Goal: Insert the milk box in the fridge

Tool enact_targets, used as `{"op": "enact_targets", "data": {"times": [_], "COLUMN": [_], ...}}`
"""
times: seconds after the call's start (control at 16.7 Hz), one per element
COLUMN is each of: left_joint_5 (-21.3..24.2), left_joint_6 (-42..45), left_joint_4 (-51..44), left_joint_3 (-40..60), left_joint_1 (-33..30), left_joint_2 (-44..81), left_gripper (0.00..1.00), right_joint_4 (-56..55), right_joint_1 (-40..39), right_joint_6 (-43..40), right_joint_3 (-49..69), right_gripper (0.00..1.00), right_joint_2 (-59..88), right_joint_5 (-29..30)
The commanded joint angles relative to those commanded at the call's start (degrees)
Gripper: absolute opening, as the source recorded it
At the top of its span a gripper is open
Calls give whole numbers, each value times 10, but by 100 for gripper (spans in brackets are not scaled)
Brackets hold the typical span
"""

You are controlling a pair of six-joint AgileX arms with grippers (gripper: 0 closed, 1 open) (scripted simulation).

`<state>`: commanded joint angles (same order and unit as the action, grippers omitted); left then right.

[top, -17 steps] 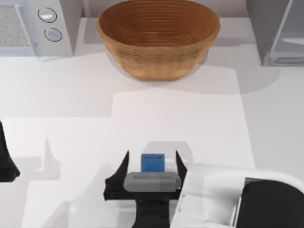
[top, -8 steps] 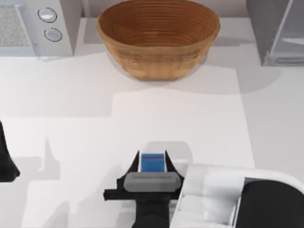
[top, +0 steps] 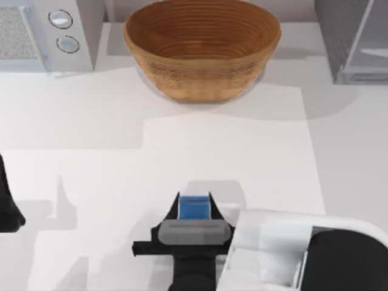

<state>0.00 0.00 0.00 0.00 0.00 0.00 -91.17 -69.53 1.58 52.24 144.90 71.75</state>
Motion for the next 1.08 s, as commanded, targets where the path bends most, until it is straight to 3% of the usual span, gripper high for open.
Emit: {"op": "enact_targets", "data": {"times": [0.54,1.08], "left_joint_5": [0,0], "left_joint_6": [0,0], "left_joint_4": [0,0], "left_joint_3": [0,0], "left_joint_1": [0,0], "left_joint_2": [0,0], "left_gripper": [100,100], "right_joint_4": [17,258], "right_joint_1": [0,-1], "right_joint_6": [3,8], "right_joint_3": [2,-22], "right_gripper": [0,0], "right_joint_2": [-23,-281], "right_joint_5": [1,-1]}}
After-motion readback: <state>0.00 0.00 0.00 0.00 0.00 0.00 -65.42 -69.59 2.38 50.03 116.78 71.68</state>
